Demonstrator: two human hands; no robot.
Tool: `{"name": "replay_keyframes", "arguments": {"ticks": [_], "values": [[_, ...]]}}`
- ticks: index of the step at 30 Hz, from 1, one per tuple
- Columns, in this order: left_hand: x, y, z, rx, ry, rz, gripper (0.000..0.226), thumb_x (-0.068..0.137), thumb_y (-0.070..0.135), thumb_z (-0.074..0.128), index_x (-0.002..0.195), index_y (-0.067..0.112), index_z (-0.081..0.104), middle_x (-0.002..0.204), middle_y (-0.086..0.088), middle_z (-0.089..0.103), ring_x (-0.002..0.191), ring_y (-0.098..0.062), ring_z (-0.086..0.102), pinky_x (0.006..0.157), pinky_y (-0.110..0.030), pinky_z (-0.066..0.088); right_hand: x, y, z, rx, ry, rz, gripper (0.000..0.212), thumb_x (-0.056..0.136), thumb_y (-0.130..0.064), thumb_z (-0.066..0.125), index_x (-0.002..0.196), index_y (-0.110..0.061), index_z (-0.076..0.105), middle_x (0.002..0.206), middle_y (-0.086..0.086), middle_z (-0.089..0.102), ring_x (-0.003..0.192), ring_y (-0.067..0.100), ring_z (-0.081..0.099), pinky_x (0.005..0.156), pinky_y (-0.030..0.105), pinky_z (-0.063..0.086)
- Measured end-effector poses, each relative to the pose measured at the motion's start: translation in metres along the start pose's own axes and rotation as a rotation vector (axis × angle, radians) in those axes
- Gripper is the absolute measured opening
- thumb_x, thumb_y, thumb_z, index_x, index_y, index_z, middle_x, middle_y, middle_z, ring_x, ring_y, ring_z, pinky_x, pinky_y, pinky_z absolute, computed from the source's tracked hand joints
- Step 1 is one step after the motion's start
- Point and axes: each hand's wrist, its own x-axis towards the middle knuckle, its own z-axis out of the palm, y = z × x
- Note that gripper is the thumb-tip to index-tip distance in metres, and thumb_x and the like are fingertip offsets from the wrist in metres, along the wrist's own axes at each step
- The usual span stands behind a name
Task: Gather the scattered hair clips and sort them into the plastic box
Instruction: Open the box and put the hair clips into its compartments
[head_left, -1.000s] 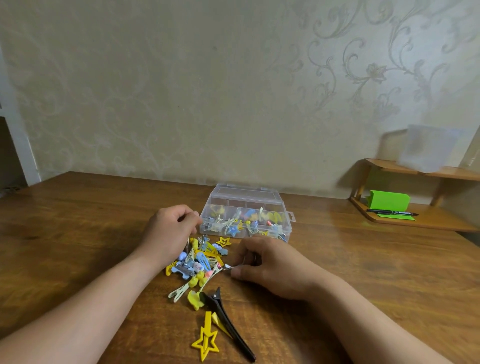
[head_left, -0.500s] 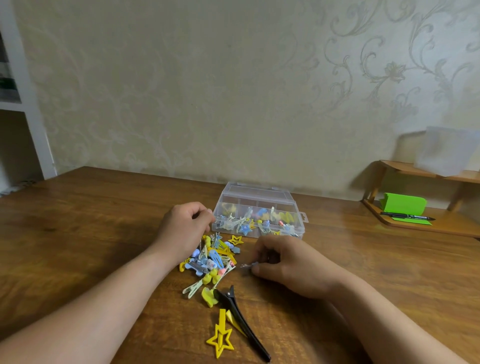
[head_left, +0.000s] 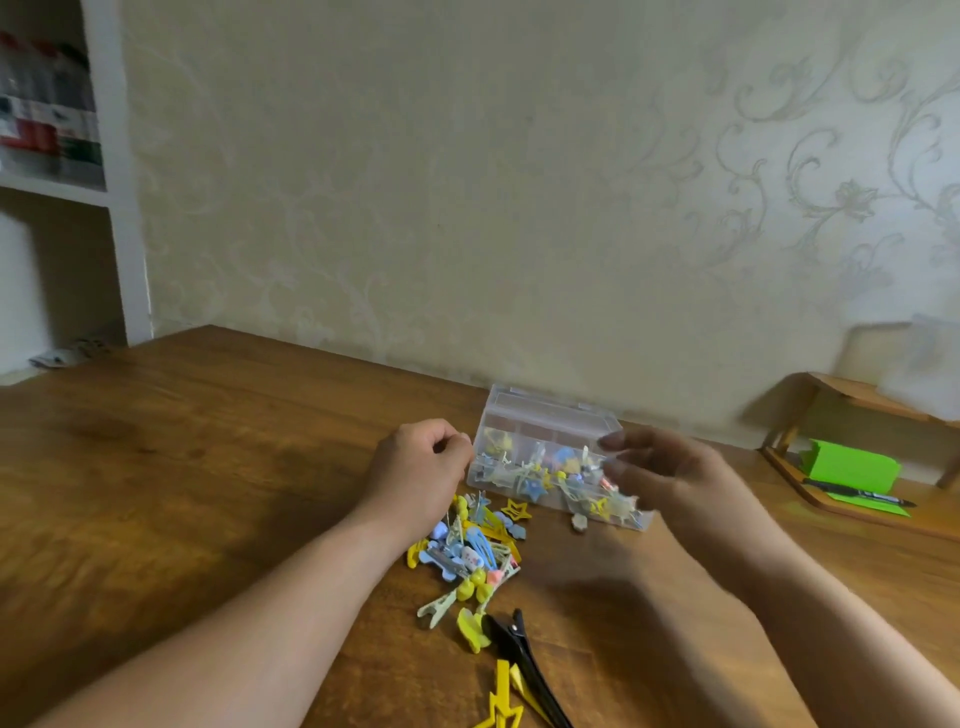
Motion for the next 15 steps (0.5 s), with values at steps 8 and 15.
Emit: {"name": "replay_keyframes", "arguments": {"ticks": [8, 15], "values": [[0.003, -0.003, 0.001, -0.002, 0.007, 0.009, 0.032, 0.101, 0.030, 0.059, 0.079, 0.010, 0.072, 0.073, -0.010, 0.070, 0.056, -0.015, 0.049, 0.057, -0.032, 0.037, 0.108, -0.015, 0.024, -0.382, 0.086, -0.048, 0.009, 0.091, -0.015, 0.077, 0.089, -0.022, 0.074, 0.082, -0.002, 0.075, 0.067, 0.021, 0.064, 0.060, 0.030, 0.048], [0.005, -0.007, 0.001, -0.013, -0.001, 0.004, 0.033, 0.101, 0.034, 0.056, 0.085, 0.010, 0.072, 0.082, -0.013, 0.072, 0.060, -0.017, 0.052, 0.059, -0.033, 0.039, 0.153, -0.014, 0.064, -0.767, -0.162, -0.053, 0.010, 0.091, -0.015, 0.076, 0.094, -0.024, 0.079, 0.096, -0.003, 0.075, 0.086, 0.016, 0.067, 0.071, 0.029, 0.052]]}}
